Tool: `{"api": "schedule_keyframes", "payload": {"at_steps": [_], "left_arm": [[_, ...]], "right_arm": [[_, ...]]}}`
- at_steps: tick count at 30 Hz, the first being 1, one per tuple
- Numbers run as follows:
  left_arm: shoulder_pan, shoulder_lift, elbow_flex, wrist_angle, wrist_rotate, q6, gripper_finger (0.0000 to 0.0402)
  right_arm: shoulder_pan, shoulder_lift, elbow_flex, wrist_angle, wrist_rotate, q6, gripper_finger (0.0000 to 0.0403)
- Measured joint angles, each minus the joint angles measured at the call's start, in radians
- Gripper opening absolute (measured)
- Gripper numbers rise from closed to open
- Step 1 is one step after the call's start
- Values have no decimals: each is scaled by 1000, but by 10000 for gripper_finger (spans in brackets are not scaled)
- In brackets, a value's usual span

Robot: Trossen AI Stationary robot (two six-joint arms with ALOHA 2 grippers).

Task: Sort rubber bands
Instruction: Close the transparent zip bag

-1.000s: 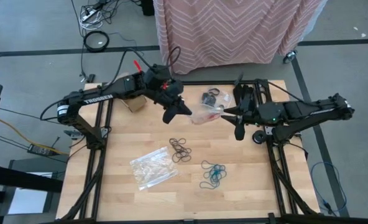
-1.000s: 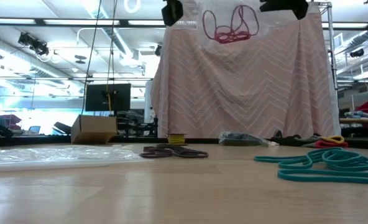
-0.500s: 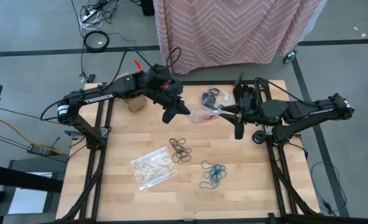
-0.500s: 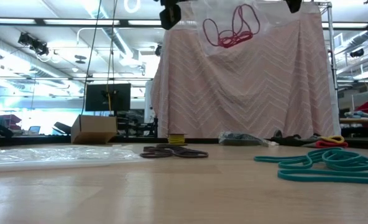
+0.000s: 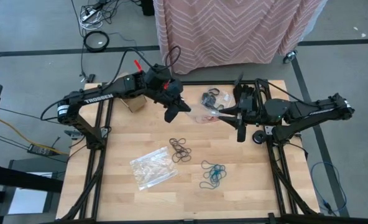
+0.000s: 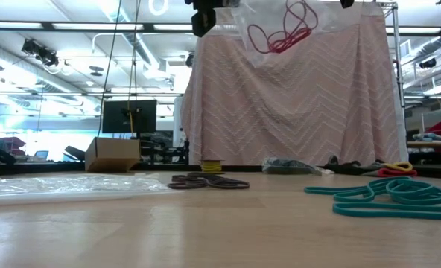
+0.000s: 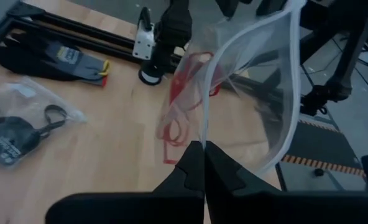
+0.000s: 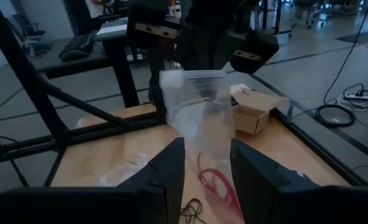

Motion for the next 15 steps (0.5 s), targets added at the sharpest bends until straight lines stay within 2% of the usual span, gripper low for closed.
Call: {"api": "schedule_keyframes", "payload": {"at_steps": [15], "left_arm": [[1,0,0,5,-28,-6,1]], "right_arm": [[-3,1,0,12,-15,-25,116]]}}
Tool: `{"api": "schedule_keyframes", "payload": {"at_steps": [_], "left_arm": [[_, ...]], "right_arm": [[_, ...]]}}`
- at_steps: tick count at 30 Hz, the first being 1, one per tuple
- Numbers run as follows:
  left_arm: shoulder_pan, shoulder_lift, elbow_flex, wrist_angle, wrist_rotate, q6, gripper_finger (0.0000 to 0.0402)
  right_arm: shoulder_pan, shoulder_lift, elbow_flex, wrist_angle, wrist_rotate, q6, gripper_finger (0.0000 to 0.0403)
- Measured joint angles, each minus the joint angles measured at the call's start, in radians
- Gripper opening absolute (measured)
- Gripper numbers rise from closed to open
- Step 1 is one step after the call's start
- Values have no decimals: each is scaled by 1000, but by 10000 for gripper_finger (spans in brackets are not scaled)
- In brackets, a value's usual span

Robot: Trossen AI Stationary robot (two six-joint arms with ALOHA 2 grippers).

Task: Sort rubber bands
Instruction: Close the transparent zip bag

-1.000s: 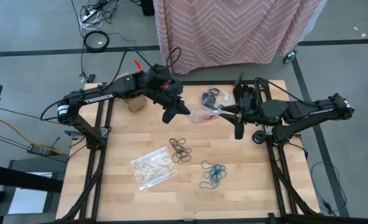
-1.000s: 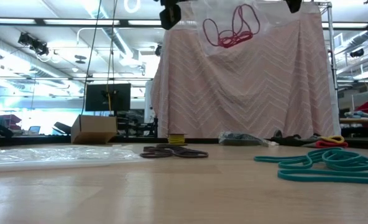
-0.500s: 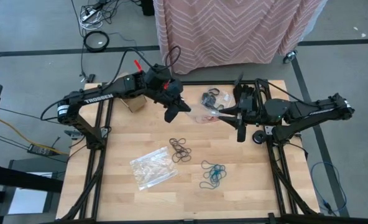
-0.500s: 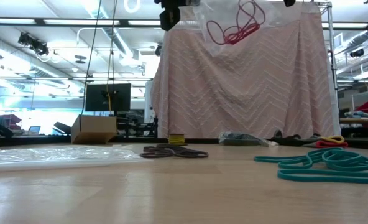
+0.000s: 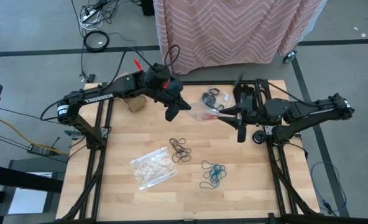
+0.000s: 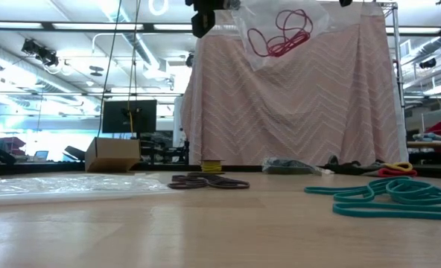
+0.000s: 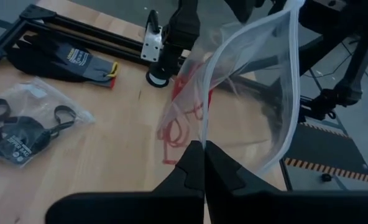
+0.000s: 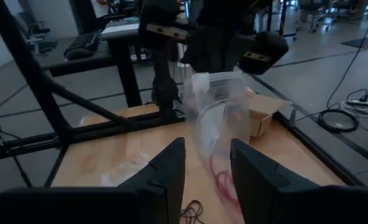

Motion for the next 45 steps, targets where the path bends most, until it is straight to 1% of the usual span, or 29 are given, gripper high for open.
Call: {"api": "schedule_keyframes", "payload": {"at_steps": [3,6,10,17,21,23,27,29,35,39,42,45], "left_arm": [[0,0,0,0,1,-1,1],[0,0,0,0,6,-1,1],[0,0,0,0,3,-2,1],[0,0,0,0,3,-2,1],[0,0,0,0,3,-2,1],[0,0,0,-1,3,-2,1],[0,0,0,-3,3,-2,1],[0,0,0,-3,3,-2,1],[0,0,0,-6,3,0,1],[0,0,0,-1,11,9,2],[0,0,0,15,11,34,12],[0,0,0,60,2,36,30]], "right_arm": [[-18,3,1,14,4,-22,116],[-33,15,2,29,34,-54,116],[-40,32,2,83,20,-92,116],[-40,39,2,72,27,-96,112],[-39,37,2,70,28,-96,91],[-40,37,2,70,29,-97,72],[-39,34,2,70,30,-109,20],[-39,29,1,69,31,-126,6],[-39,-5,1,67,54,-114,1],[-42,-18,1,41,64,-61,0],[-47,-14,1,-9,53,-8,0],[-47,0,1,-25,36,22,0]]}}
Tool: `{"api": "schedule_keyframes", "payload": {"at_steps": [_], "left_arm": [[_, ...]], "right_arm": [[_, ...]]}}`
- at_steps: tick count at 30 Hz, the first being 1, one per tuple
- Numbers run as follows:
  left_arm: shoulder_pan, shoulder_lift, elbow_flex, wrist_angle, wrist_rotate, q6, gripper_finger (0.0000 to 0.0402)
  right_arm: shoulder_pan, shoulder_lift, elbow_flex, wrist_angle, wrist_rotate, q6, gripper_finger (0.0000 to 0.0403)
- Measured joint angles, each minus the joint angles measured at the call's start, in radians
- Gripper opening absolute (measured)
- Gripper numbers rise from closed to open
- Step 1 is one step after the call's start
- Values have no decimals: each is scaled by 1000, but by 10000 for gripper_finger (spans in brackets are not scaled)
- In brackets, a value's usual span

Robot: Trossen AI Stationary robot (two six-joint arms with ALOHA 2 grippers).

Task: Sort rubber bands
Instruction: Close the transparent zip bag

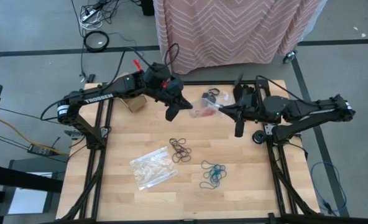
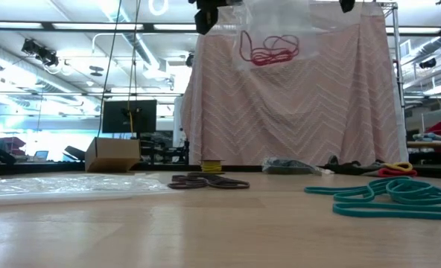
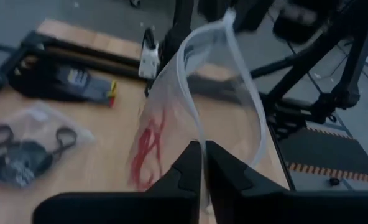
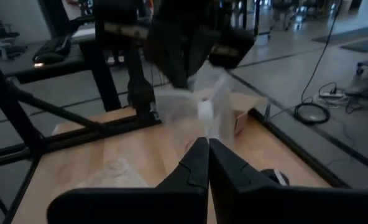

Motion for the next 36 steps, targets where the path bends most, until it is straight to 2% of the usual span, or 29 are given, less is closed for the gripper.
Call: {"api": "schedule_keyframes", "payload": {"at_steps": [8,15,18,21,23,31,36], "left_arm": [[0,0,0,71,-3,0,76],[0,0,0,68,-2,0,89],[0,0,0,68,6,0,75],[0,0,0,68,6,0,27],[0,0,0,68,8,-1,10],[0,0,0,69,34,-3,3],[0,0,0,68,51,-6,3]], "right_arm": [[0,12,0,3,-12,5,0],[0,10,0,12,-12,4,0],[0,12,0,12,-14,-9,0],[0,12,0,9,-19,-27,1],[-4,12,0,8,-20,-28,7],[-34,13,0,24,-20,-42,37],[-40,13,-1,63,-20,-48,5]]}}
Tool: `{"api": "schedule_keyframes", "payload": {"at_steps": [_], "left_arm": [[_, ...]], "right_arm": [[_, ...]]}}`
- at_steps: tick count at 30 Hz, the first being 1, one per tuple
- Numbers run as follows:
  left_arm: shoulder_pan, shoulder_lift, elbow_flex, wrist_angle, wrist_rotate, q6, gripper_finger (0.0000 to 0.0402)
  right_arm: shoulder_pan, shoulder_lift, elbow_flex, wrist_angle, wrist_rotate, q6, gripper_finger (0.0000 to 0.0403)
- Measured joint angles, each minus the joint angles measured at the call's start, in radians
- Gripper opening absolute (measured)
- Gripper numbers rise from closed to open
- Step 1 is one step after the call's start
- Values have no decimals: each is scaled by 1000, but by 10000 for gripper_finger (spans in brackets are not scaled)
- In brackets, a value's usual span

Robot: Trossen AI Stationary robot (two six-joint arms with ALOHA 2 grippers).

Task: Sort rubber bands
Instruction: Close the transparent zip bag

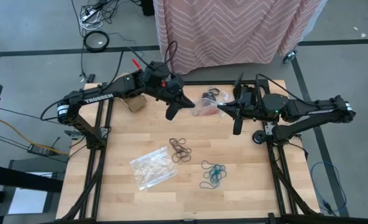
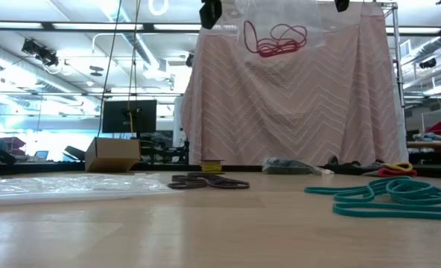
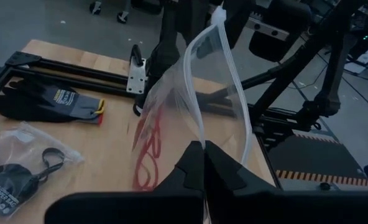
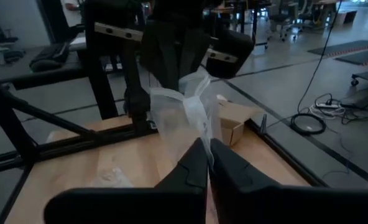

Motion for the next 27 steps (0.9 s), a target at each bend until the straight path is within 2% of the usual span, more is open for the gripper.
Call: {"api": "schedule_keyframes", "payload": {"at_steps": [4,9,23,27], "left_arm": [[0,0,0,1,0,3,14],[0,0,0,33,3,30,48],[0,0,0,55,17,31,200],[0,0,0,86,17,29,230]], "right_arm": [[-11,0,0,0,-13,8,1],[-13,0,0,0,-19,9,0],[-12,0,0,-1,-52,18,0],[-12,0,0,-11,-64,27,0]]}}
